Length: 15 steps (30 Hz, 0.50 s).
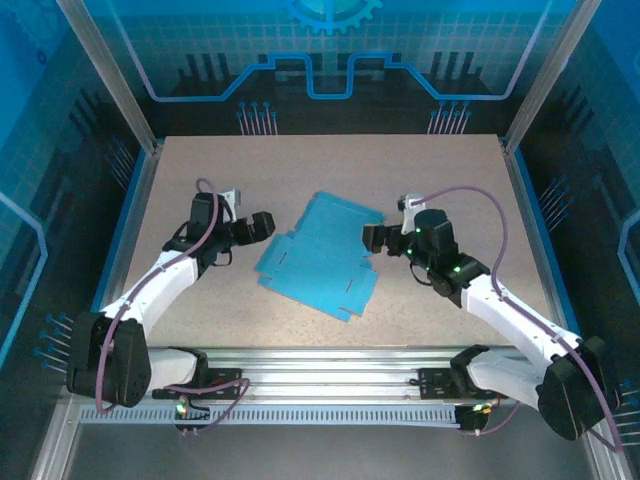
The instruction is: Fold the paper box
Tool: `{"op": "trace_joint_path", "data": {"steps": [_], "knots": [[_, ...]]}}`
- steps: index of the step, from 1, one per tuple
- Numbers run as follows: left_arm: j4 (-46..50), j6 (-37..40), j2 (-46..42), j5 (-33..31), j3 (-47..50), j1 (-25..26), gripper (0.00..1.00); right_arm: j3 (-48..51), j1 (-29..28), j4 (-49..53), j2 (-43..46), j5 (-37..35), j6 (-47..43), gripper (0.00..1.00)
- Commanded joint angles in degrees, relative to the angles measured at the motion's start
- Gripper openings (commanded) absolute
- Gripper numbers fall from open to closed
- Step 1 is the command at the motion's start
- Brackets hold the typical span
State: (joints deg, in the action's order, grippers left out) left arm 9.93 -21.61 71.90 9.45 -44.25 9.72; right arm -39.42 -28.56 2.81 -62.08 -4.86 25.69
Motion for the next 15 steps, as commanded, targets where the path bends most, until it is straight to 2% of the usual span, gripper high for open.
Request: {"op": "trace_joint_path", "data": {"steps": [1, 6, 9, 15], "knots": [[7.99, -1.34, -1.25, 3.95, -1.03, 1.82, 0.99, 0.63, -2.97, 5.73, -0.45, 4.99, 6.56, 1.0], [10.95, 2.42, 2.4, 3.78, -2.03, 2.9, 0.98, 3.82, -5.17, 2.34, -1.28, 10.62, 8.65, 1.0], [10.3, 3.18, 5.29, 3.49, -2.82, 2.95, 0.91, 5.37, -7.62, 1.24, -0.72, 11.55, 9.12, 1.0], [10.76, 5.66, 12.8, 0.74, -7.26, 3.19, 0.85, 5.92, -9.17, 2.75, -0.12, 13.91, 8.67, 1.0]]}}
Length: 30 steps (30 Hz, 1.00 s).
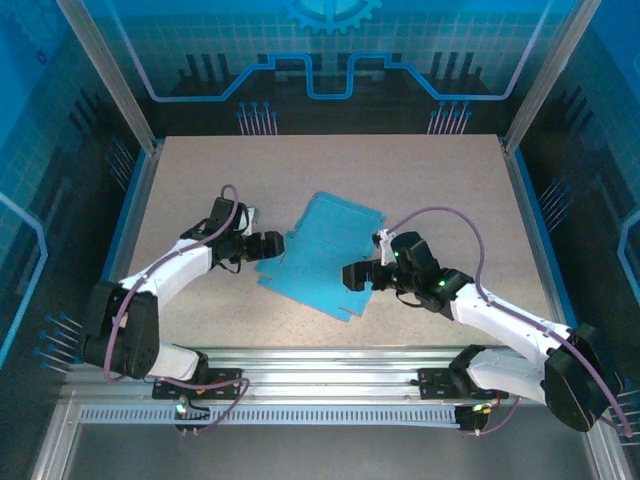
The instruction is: Fold the paper box
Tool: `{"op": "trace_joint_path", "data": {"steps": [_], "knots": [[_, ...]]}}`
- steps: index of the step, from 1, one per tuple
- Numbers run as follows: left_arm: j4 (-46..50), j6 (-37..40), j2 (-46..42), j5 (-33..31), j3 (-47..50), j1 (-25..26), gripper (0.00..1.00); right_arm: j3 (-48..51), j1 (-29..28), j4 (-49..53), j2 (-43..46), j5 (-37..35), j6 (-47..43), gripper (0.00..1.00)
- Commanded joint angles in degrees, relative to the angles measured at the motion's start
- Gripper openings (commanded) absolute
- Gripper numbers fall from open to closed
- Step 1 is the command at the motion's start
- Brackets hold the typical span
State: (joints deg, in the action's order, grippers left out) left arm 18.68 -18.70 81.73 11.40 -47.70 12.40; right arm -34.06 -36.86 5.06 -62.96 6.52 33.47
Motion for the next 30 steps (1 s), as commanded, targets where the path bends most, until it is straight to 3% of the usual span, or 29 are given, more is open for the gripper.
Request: {"op": "trace_joint_path", "data": {"steps": [1, 10, 30], "knots": [[2.3, 3.06, 4.19, -2.05, -4.64, 0.72, 0.84, 0.81, -0.93, 0.65, 1.12, 2.53, 0.98, 1.0], [5.41, 5.9, 12.61, -5.73, -11.25, 2.52, 0.74, 4.56, -1.36, 0.04, 4.8, 2.19, 2.7, 1.0], [11.38, 9.21, 21.99, -5.32, -18.4, 3.42, 0.76, 8.01, -3.49, -1.8, 4.2, 2.13, 7.51, 1.0]]}}
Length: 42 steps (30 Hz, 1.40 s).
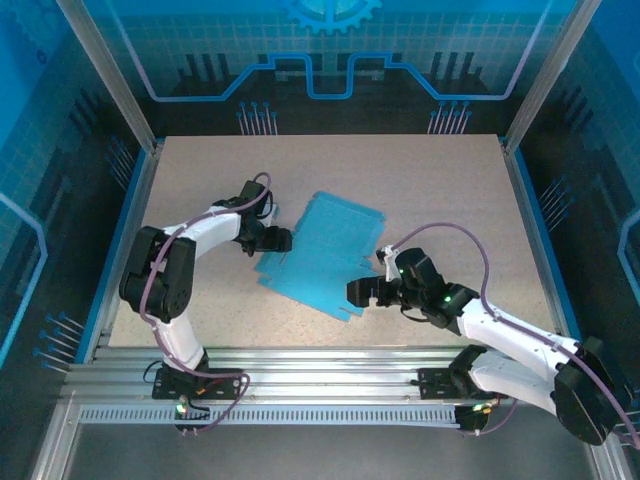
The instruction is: Fold the paper box
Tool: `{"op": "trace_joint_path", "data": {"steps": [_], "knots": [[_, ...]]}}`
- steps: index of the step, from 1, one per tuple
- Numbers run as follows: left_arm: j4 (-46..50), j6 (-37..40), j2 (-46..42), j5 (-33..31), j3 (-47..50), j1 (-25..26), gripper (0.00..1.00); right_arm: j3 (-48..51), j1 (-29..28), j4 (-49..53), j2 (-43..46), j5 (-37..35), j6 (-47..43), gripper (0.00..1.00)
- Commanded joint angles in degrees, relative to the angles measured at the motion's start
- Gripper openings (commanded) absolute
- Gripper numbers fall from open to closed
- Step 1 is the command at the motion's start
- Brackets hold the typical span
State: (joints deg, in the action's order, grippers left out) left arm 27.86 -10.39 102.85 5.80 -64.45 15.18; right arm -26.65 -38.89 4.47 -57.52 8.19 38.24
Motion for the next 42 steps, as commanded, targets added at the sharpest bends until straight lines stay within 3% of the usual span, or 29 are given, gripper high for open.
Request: {"op": "trace_joint_path", "data": {"steps": [1, 7, 16, 22, 30, 42], "knots": [[2.35, 0.99, 1.03, 0.26, -1.88, 0.64, 0.76, 0.55, -1.75, -1.71, -2.11, 0.08, 3.94, 1.0], [2.73, 0.92, 2.11, 0.7, -2.09, 0.73, 0.76, 0.55, -2.74, -5.33, -9.25, -1.64, 10.38, 1.0], [2.93, 1.22, 2.62, 2.14, -1.83, 0.73, 0.76, -0.24, -3.22, -10.94, -17.3, -1.24, 12.38, 1.0], [3.42, 1.29, 3.25, 3.39, -1.57, 0.73, 0.73, -1.15, -3.26, -9.33, -19.49, -3.44, 13.8, 1.0], [3.63, 0.82, 1.54, 7.41, -1.06, 0.73, 0.59, -1.56, -3.23, -7.99, -20.61, -4.76, 13.56, 1.0], [5.72, -1.51, -3.96, 7.99, -0.2, 1.08, 0.27, -1.91, -3.23, -7.69, -21.19, -5.04, 12.83, 1.0]]}}
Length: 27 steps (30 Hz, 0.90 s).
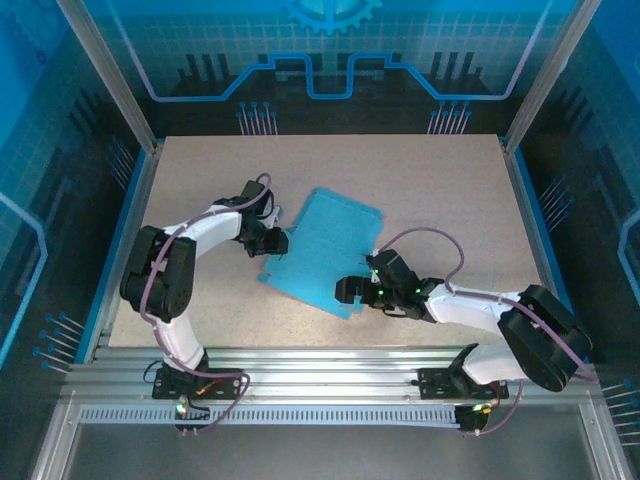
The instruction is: Fold the paper box
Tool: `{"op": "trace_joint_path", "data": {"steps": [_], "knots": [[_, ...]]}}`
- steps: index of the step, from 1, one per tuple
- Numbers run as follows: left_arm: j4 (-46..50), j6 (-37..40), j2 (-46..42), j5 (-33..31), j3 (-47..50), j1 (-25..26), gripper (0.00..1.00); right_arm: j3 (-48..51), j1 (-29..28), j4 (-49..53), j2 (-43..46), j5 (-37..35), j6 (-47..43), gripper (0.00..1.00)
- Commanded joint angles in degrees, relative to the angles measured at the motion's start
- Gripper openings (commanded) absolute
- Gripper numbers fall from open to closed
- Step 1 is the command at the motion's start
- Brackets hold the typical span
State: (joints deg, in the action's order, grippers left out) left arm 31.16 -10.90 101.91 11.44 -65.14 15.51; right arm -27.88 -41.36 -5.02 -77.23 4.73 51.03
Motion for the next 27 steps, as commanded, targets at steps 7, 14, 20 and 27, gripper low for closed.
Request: {"op": "trace_joint_path", "data": {"steps": [7, 14, 20, 27], "knots": [[5.51, -3.05, -8.46, 0.48, 0.26, 1.02, 0.2, -0.86, -0.76, 1.49, 1.58, -1.44, -1.83, 1.0], [15.66, -4.22, -18.02, -5.97, -5.07, 1.02, 0.18, -2.93, -0.29, 4.98, 10.21, 0.54, -10.52, 1.0], [22.09, -11.76, -26.09, -7.29, -6.95, 1.03, 0.17, -6.56, 0.11, 12.15, 19.32, 1.16, -17.92, 1.0], [31.01, -15.78, -35.31, -15.74, -9.75, 0.93, 0.18, -13.76, 1.22, 21.73, 22.56, 1.74, -24.96, 1.0]]}}
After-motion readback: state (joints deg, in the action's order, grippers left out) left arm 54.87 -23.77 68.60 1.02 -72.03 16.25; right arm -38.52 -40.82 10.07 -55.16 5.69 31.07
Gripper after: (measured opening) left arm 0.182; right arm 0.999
